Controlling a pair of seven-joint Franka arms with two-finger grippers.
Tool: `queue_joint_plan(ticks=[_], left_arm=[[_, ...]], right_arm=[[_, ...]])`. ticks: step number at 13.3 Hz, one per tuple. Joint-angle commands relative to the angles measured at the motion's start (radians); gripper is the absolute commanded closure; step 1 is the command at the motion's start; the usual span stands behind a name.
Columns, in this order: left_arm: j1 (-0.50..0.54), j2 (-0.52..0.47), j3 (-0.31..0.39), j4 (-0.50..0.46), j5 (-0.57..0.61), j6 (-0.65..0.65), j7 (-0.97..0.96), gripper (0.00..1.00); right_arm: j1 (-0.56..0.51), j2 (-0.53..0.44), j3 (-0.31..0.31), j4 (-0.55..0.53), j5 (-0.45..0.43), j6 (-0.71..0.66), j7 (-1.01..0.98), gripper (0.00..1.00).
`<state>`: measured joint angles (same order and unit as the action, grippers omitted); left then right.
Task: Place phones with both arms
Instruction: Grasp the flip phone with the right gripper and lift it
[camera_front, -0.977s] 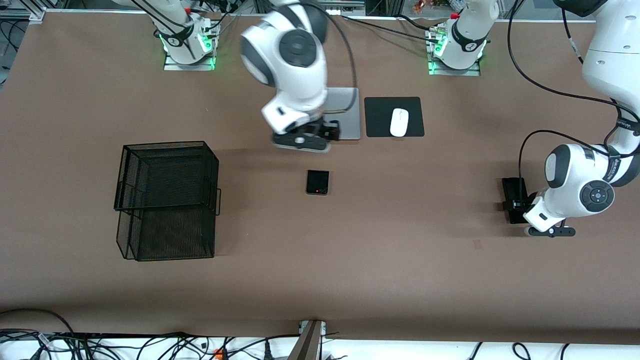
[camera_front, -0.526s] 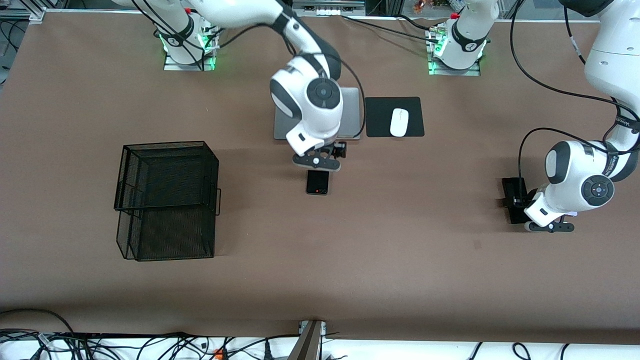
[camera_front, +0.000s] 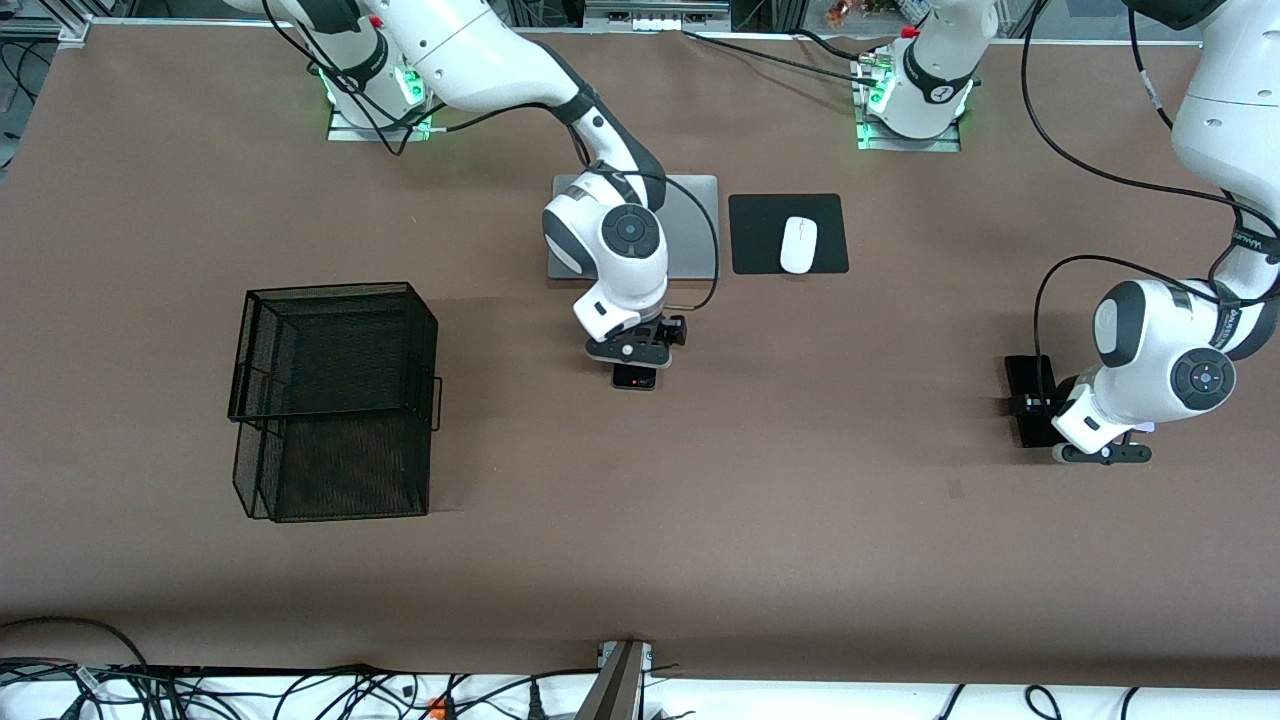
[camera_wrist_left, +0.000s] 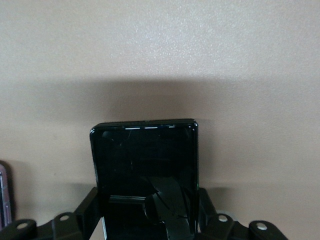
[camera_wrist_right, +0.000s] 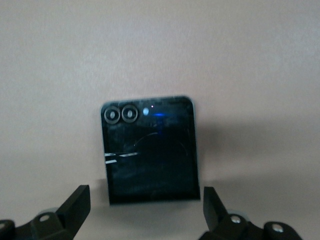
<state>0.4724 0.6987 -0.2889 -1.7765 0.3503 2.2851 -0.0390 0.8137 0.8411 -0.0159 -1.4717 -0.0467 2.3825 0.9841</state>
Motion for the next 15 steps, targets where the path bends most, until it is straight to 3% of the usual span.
queue_joint_plan(ticks=[1, 4, 6, 7, 8, 10, 13, 15], left_arm=[[-0.003, -0.028, -0.01, 0.015, -0.023, -0.054, 0.001, 0.72], [-0.003, -0.041, -0.061, 0.125, -0.098, -0.275, -0.001, 0.73], [-0.003, -0.041, -0.094, 0.219, -0.152, -0.421, -0.001, 0.73], [-0.003, -0.041, -0.12, 0.27, -0.165, -0.484, -0.002, 0.75], [-0.005, -0.041, -0.145, 0.311, -0.166, -0.534, -0.002, 0.75], [-0.008, -0.041, -0.212, 0.35, -0.166, -0.594, -0.048, 0.78], [-0.011, -0.041, -0.35, 0.365, -0.166, -0.618, -0.203, 0.79], [-0.055, -0.027, -0.4, 0.361, -0.197, -0.61, -0.3, 0.78]], right_arm=[[-0.002, 0.018, -0.01, -0.004, -0.03, 0.05, 0.008, 0.0], [-0.002, 0.03, -0.016, 0.001, -0.041, 0.053, 0.007, 0.0], [-0.004, 0.029, -0.016, 0.002, -0.041, 0.052, -0.004, 0.56], [-0.004, 0.026, -0.018, 0.007, -0.042, 0.052, -0.01, 0.75], [-0.004, 0.021, -0.021, 0.023, -0.041, 0.041, -0.012, 0.81], [-0.005, -0.025, -0.022, 0.046, -0.039, -0.049, -0.016, 0.81], [-0.063, -0.153, -0.019, 0.132, -0.012, -0.363, -0.086, 0.81], [-0.122, -0.25, -0.022, 0.139, 0.049, -0.48, -0.186, 0.81]])
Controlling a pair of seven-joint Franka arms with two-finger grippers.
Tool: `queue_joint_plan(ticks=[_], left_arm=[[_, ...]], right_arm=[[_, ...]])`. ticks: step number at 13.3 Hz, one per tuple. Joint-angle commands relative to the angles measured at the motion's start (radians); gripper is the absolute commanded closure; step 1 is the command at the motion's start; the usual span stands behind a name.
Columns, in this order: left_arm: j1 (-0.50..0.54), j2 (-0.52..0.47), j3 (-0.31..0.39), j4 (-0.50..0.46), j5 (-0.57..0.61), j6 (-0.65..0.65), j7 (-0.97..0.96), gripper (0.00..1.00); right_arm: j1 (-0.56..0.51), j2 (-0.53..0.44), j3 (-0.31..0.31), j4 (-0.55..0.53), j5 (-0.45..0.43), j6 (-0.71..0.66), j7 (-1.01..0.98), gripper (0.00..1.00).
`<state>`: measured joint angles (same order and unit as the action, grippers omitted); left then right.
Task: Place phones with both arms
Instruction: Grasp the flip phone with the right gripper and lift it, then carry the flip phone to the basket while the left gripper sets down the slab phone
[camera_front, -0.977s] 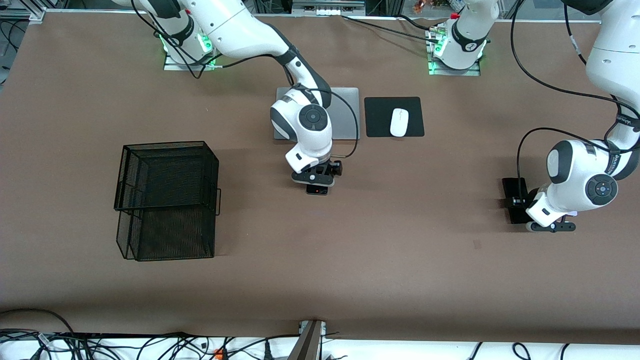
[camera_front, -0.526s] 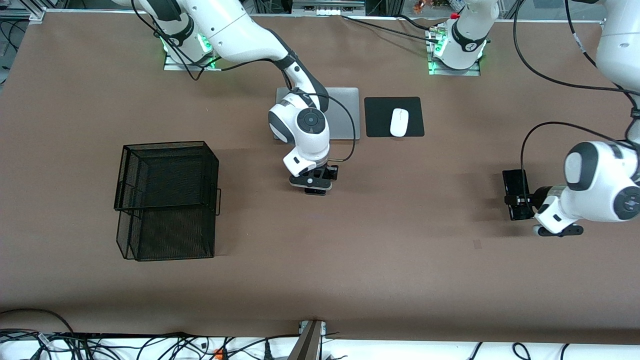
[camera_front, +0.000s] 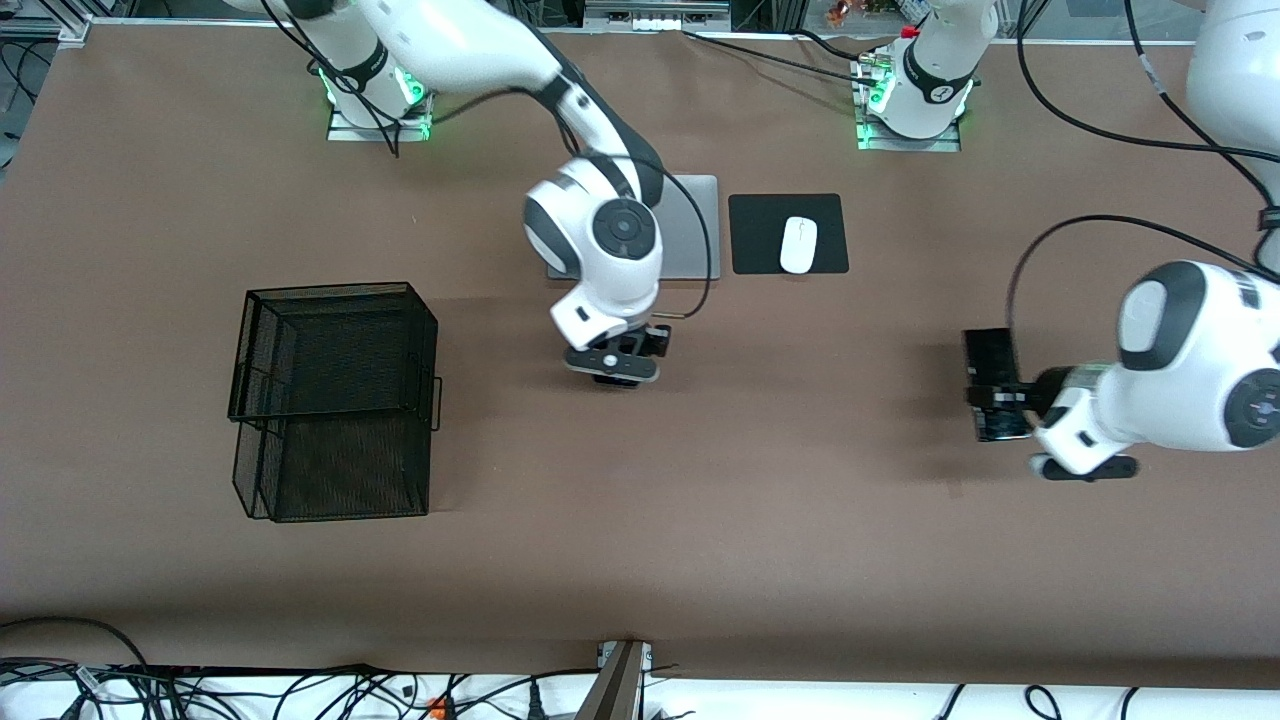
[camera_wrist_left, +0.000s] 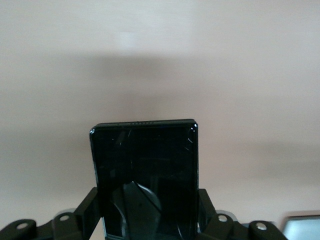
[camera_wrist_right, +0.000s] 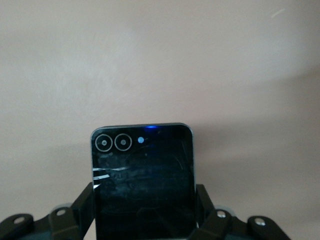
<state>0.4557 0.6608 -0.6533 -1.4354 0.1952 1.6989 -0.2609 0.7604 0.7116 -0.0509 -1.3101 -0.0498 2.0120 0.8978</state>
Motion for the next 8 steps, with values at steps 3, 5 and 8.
queue_joint_plan(ticks=[3, 5, 8], left_arm=[[-0.237, 0.064, -0.025, 0.018, -0.069, 0.072, -0.246, 0.78], [-0.323, 0.127, -0.023, 0.015, -0.075, 0.21, -0.306, 0.78], [-0.464, 0.206, -0.022, 0.006, -0.077, 0.478, -0.409, 0.78]], right_arm=[[-0.165, -0.222, -0.009, -0.034, 0.088, -0.267, -0.296, 0.81], [-0.216, -0.292, -0.07, -0.093, 0.09, -0.305, -0.463, 0.81], [-0.239, -0.415, -0.243, -0.257, 0.119, -0.285, -0.762, 0.81]])
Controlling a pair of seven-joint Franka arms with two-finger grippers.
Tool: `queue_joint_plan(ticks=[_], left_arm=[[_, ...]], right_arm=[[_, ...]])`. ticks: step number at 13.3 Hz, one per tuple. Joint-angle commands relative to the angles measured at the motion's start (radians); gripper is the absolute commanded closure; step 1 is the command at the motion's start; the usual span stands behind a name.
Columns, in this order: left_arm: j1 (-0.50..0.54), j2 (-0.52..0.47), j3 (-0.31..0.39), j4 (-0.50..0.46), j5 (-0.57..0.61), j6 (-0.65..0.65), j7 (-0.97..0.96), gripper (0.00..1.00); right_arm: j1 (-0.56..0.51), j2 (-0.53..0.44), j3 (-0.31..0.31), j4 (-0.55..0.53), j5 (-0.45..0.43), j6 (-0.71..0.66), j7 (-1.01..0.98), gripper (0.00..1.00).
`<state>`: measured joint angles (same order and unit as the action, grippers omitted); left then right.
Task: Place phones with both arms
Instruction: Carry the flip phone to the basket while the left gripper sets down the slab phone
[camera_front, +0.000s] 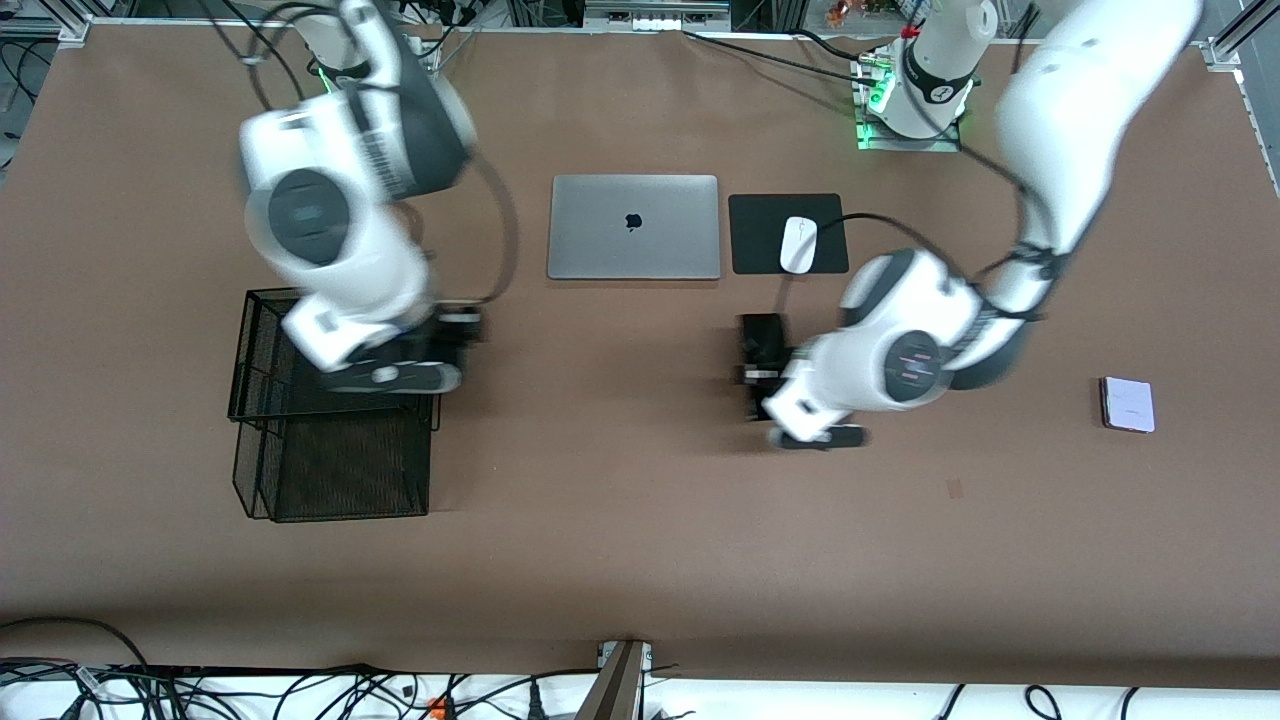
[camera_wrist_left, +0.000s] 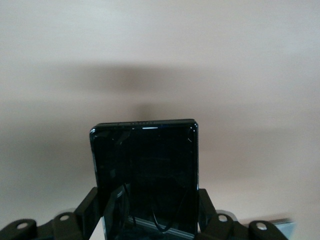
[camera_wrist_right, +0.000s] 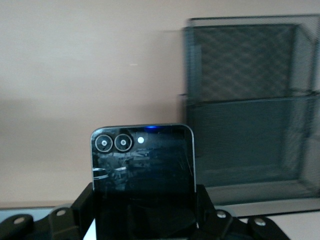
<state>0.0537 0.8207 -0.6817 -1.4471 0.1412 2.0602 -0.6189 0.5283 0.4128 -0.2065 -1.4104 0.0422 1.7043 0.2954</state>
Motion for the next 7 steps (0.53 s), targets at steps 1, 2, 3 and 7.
queue_joint_plan(ticks=[1, 2, 3, 7], left_arm=[[-0.102, 0.072, 0.007, 0.017, -0.02, 0.195, -0.103, 0.78], [-0.139, 0.098, 0.011, 0.016, -0.009, 0.263, -0.128, 0.78], [-0.173, 0.122, 0.03, 0.016, -0.009, 0.318, -0.133, 0.78], [-0.261, 0.153, 0.096, 0.013, -0.008, 0.354, -0.145, 0.72]], right_arm=[[-0.007, -0.149, -0.144, -0.217, 0.027, 0.05, -0.252, 0.81], [-0.007, -0.184, -0.201, -0.296, 0.027, 0.108, -0.339, 0.81], [-0.007, -0.215, -0.241, -0.382, 0.027, 0.185, -0.408, 0.81], [-0.011, -0.217, -0.291, -0.603, 0.034, 0.456, -0.469, 0.81]])
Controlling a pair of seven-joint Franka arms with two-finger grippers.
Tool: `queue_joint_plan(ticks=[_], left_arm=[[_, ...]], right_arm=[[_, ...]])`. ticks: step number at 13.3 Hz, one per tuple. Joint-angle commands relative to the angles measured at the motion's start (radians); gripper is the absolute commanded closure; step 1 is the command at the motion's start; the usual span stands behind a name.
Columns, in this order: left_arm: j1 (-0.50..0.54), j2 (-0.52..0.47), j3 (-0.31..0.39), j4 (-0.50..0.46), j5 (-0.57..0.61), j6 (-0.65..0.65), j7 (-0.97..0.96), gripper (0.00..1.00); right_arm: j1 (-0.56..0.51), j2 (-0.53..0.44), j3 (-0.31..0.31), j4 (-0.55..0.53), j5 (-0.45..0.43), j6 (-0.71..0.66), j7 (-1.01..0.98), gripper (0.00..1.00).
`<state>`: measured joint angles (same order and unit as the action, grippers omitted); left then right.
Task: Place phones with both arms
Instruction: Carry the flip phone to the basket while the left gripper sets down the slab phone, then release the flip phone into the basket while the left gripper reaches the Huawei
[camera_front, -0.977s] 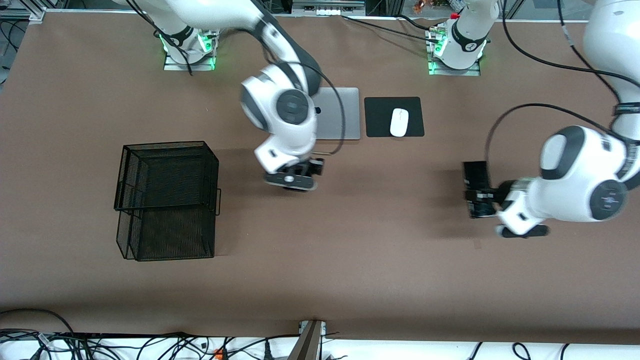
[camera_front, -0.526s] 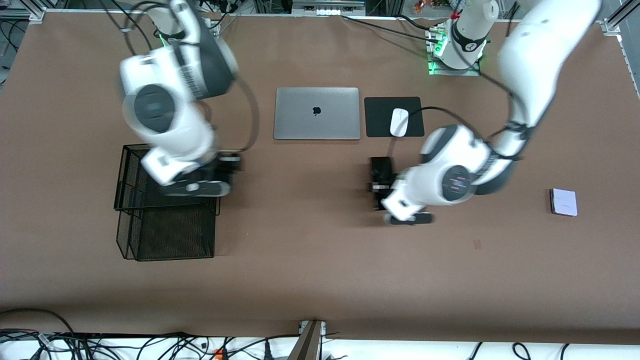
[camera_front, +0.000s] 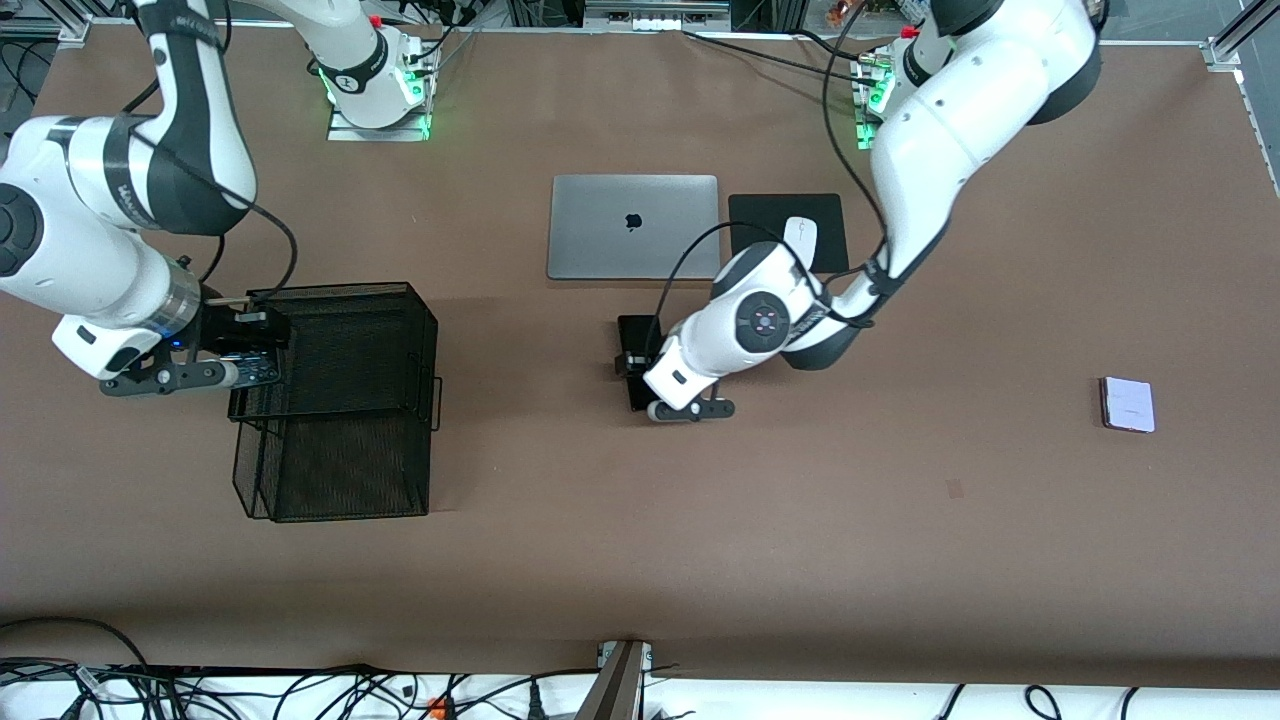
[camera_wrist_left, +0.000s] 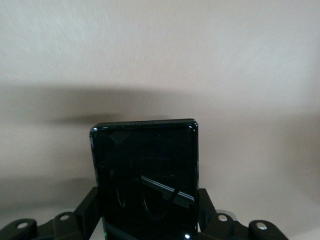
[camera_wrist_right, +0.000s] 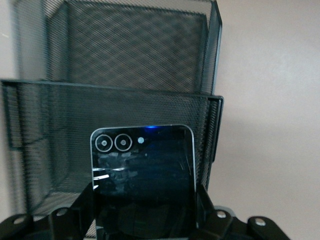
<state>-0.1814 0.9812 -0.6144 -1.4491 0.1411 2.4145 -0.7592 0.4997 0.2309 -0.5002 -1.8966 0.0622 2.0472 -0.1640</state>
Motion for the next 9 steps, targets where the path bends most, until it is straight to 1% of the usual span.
queue_joint_plan(ticks=[1, 2, 3, 4, 5, 6, 8, 9], left_arm=[[-0.044, -0.009, 0.048, 0.012, -0.008, 0.0, -0.005, 0.43], [-0.055, -0.013, 0.064, 0.009, -0.006, -0.002, -0.005, 0.0], [-0.05, -0.022, 0.064, 0.007, -0.006, -0.009, -0.006, 0.0], [-0.038, -0.042, 0.064, 0.006, -0.006, -0.02, -0.006, 0.0], [-0.021, -0.073, 0.064, -0.002, -0.006, -0.062, -0.006, 0.0], [0.0, -0.102, 0.067, 0.006, -0.006, -0.142, -0.006, 0.0], [0.045, -0.16, 0.103, 0.01, 0.017, -0.303, 0.009, 0.0], [0.075, -0.198, 0.108, 0.01, 0.065, -0.383, 0.03, 0.0]], right_arm=[[0.004, -0.019, 0.003, -0.151, 0.016, 0.16, -0.011, 0.8], [-0.007, -0.009, 0.003, -0.157, 0.016, 0.168, -0.014, 0.8], [-0.01, 0.008, 0.003, -0.156, 0.018, 0.169, -0.014, 0.79], [-0.016, 0.021, 0.003, -0.153, 0.028, 0.172, -0.014, 0.72], [-0.02, 0.039, 0.003, -0.142, 0.065, 0.169, -0.009, 0.38], [-0.02, 0.051, 0.005, -0.124, 0.096, 0.159, -0.008, 0.0], [-0.02, 0.053, 0.005, -0.085, 0.108, 0.14, -0.008, 0.0], [-0.018, 0.053, 0.006, -0.058, 0.11, 0.117, -0.008, 0.0]])
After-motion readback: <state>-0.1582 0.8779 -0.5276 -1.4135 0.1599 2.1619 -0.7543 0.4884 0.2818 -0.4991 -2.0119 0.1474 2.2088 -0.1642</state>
